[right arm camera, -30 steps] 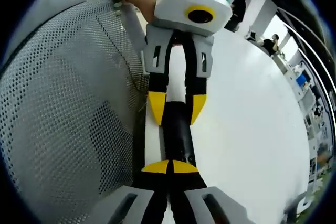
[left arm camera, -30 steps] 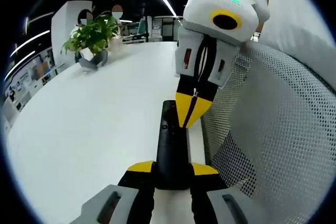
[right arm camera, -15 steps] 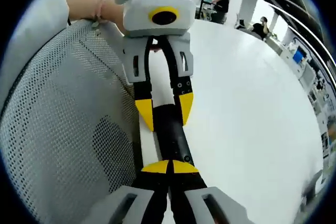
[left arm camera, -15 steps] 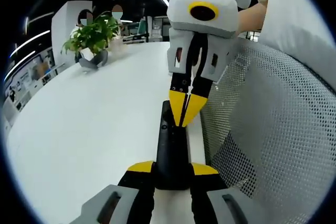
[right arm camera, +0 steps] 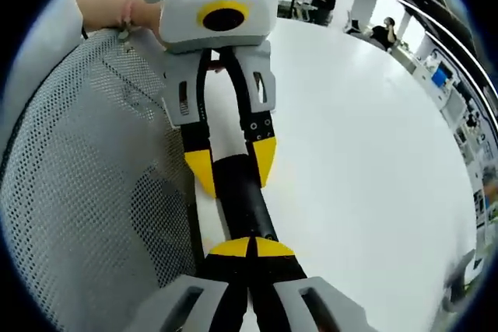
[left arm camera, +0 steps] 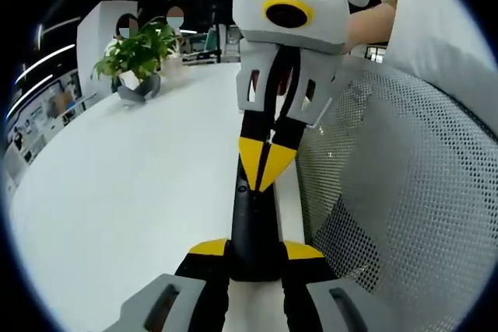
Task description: Press the specified remote control buttons in sequence, fully releasing each button before pressing the next.
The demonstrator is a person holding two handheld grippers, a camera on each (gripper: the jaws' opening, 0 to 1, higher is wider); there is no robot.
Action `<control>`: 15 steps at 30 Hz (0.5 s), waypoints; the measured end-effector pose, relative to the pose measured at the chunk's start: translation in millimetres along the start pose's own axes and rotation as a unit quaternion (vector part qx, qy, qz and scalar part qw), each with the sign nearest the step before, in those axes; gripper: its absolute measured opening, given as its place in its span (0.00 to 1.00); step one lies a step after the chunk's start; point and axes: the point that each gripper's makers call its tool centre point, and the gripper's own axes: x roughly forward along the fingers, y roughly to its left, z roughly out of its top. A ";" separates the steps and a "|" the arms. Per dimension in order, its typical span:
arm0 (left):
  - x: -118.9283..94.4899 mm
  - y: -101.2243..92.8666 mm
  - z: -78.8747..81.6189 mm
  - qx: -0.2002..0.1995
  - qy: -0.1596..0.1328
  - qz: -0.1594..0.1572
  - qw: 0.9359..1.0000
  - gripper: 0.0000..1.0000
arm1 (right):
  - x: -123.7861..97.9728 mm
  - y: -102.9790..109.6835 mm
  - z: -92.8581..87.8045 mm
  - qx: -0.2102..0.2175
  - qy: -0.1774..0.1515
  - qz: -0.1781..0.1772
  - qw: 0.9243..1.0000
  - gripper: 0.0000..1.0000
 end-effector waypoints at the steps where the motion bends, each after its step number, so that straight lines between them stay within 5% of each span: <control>1: 0.0 0.0 0.0 0.000 0.000 0.000 1.000 0.24 | -0.1 -0.3 0.4 -0.001 0.001 0.001 1.000 0.00; 6: -0.2 -0.2 0.2 0.001 0.000 0.001 1.000 0.24 | -3.4 -0.4 1.4 0.068 -0.027 0.035 0.997 0.00; 15: -0.4 -0.4 -0.3 0.004 0.001 0.000 1.000 0.24 | -1.5 -16.1 1.7 0.050 -0.013 0.034 0.998 0.00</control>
